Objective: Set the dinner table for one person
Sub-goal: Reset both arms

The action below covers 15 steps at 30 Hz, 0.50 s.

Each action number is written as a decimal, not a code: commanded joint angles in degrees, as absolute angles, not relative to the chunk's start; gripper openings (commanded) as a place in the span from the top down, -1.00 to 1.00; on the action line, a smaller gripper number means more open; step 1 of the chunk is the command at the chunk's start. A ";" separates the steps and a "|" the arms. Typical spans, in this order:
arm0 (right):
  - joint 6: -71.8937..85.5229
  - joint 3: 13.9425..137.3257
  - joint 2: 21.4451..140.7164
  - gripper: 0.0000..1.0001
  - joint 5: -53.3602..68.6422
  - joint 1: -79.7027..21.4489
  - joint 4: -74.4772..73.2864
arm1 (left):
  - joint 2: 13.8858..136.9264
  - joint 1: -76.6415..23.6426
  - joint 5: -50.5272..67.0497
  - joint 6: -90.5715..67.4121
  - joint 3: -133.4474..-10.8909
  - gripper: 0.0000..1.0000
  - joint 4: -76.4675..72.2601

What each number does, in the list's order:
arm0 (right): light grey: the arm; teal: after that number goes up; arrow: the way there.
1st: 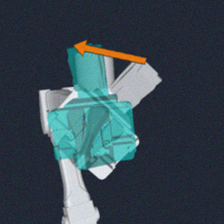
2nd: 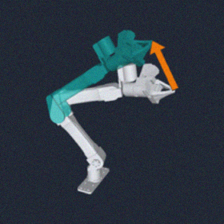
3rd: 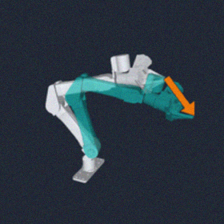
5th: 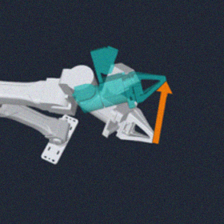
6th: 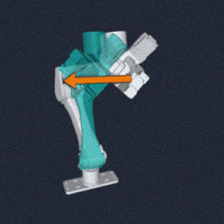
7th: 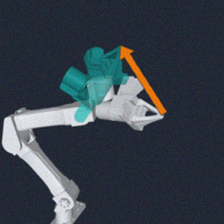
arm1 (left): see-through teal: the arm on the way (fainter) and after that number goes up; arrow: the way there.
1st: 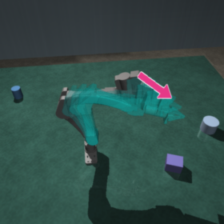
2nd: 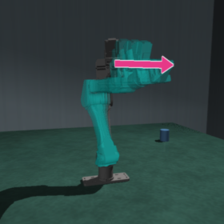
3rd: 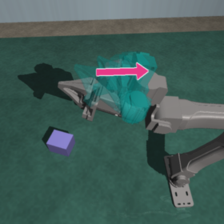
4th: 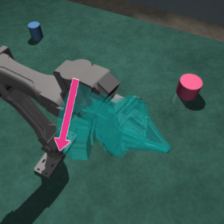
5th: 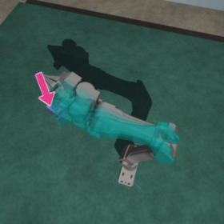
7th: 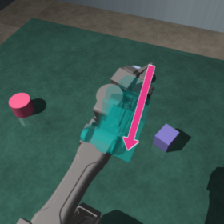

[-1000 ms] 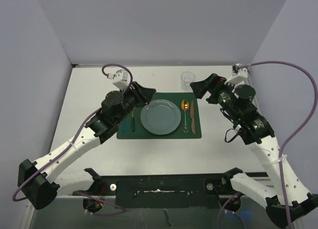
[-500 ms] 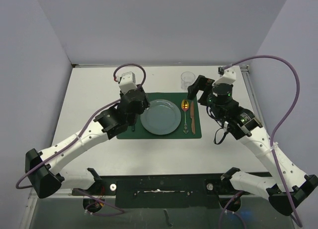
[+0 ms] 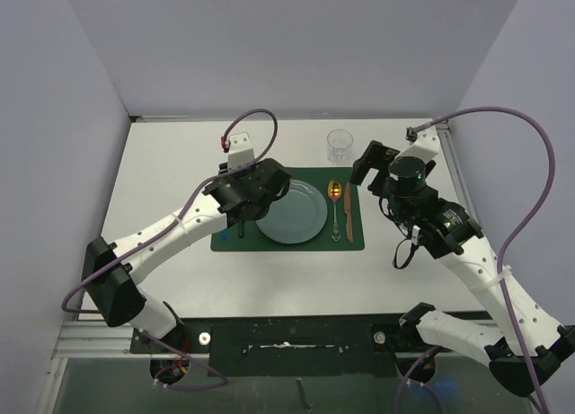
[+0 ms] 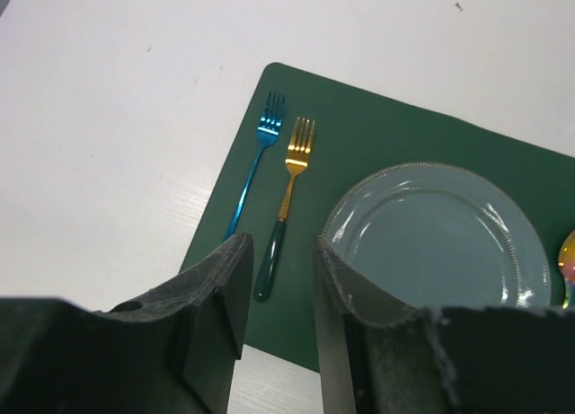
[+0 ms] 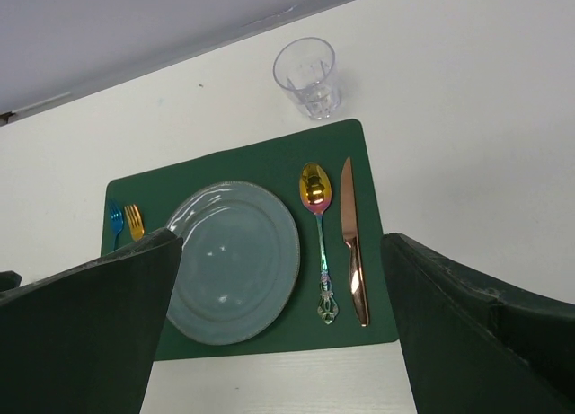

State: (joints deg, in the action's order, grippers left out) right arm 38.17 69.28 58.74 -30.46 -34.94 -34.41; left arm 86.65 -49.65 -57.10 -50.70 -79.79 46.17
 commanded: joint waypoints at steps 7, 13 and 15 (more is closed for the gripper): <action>41.13 66.96 51.99 -0.95 -34.61 -35.33 -36.18 | 78.87 -49.72 -48.93 -46.21 -74.88 0.38 37.62; 41.65 65.85 50.82 -0.95 -34.50 -35.36 -36.37 | 79.04 -49.67 -46.86 -47.04 -75.06 0.38 39.39; 41.64 65.60 50.85 -0.95 -34.49 -35.42 -36.03 | 79.98 -49.79 -46.07 -46.95 -75.27 0.39 39.77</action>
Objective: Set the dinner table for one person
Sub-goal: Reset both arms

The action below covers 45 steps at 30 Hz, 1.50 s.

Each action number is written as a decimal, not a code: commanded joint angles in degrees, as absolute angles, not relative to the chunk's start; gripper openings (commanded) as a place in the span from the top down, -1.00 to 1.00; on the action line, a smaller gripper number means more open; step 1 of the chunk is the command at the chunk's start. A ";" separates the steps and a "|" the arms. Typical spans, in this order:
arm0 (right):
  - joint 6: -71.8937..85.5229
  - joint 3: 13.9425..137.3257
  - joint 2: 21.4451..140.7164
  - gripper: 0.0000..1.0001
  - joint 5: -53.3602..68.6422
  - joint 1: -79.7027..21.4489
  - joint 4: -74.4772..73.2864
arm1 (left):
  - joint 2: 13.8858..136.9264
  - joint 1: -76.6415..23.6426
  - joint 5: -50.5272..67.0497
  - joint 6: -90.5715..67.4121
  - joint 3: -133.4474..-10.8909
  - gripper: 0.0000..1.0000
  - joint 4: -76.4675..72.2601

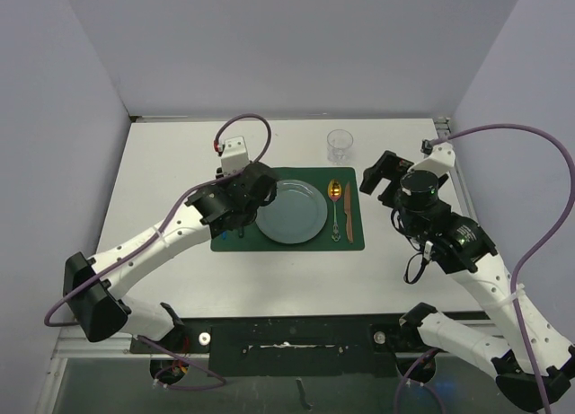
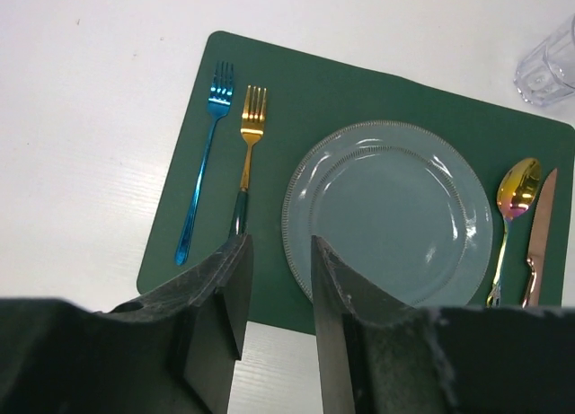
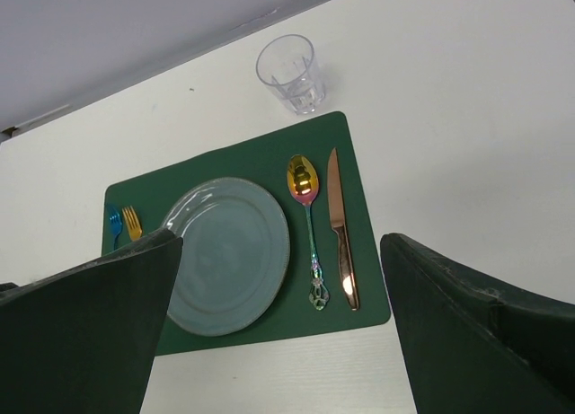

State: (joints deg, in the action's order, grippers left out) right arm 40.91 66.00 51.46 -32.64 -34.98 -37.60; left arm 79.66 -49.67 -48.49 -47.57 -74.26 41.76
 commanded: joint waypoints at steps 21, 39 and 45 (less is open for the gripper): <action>43.71 66.47 48.77 -0.95 -35.01 -35.51 -39.02 | 81.34 -50.44 -41.85 -46.47 -74.52 0.61 36.39; 44.65 64.97 48.28 -0.95 -33.41 -35.80 -38.02 | 83.23 -51.15 -40.48 -45.71 -74.58 0.61 33.75; 42.79 63.12 47.99 -0.95 -32.45 -36.13 -33.62 | 82.09 -51.44 -38.76 -43.60 -73.00 0.61 30.05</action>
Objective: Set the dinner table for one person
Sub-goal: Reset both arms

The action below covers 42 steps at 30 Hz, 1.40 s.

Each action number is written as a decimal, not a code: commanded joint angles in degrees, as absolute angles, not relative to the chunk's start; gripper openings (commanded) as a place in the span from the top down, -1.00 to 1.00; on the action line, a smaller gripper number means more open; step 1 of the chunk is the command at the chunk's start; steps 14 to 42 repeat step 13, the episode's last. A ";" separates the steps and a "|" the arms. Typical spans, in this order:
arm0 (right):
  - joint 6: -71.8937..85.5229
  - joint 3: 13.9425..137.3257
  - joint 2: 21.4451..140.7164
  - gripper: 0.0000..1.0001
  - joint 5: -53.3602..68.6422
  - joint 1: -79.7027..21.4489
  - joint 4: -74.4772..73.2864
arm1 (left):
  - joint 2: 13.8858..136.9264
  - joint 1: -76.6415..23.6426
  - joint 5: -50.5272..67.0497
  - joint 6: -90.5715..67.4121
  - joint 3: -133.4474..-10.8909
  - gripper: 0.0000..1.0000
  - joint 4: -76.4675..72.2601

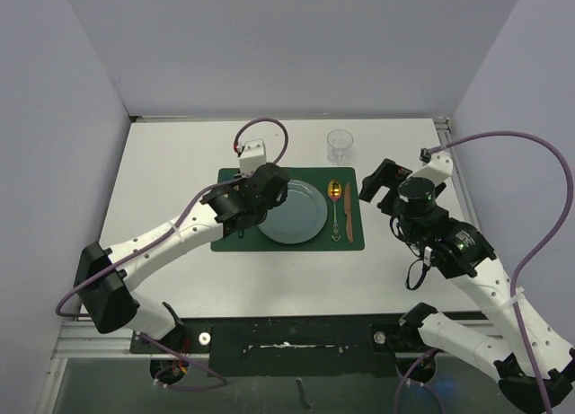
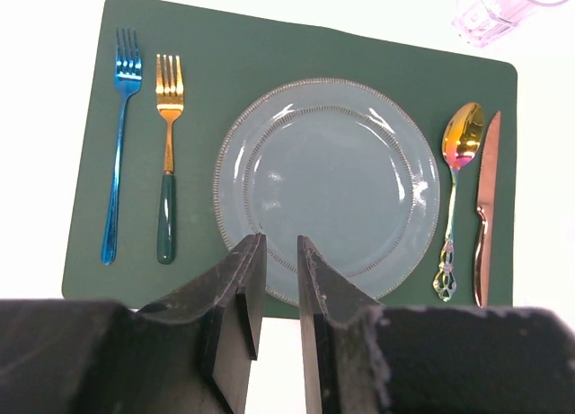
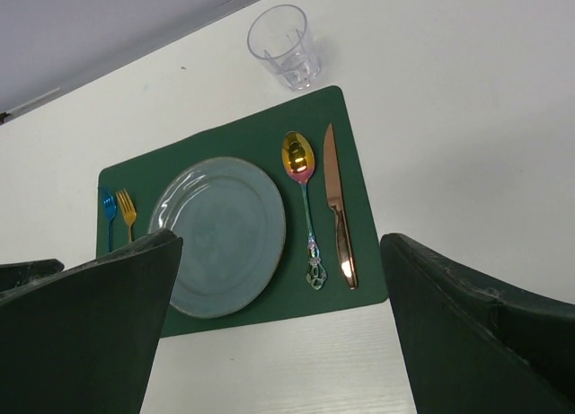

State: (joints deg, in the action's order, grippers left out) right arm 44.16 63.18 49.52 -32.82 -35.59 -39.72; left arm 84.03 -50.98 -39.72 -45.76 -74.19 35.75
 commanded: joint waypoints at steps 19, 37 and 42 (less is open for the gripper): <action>36.04 69.25 48.52 -0.95 -33.97 -36.12 -36.03 | 74.53 -51.61 -40.24 -37.70 -71.89 0.60 23.03; 36.04 69.25 48.52 -0.95 -33.97 -36.12 -36.03 | 74.53 -51.61 -40.24 -37.70 -71.89 0.60 23.03; 36.04 69.25 48.52 -0.95 -33.97 -36.12 -36.03 | 74.53 -51.61 -40.24 -37.70 -71.89 0.60 23.03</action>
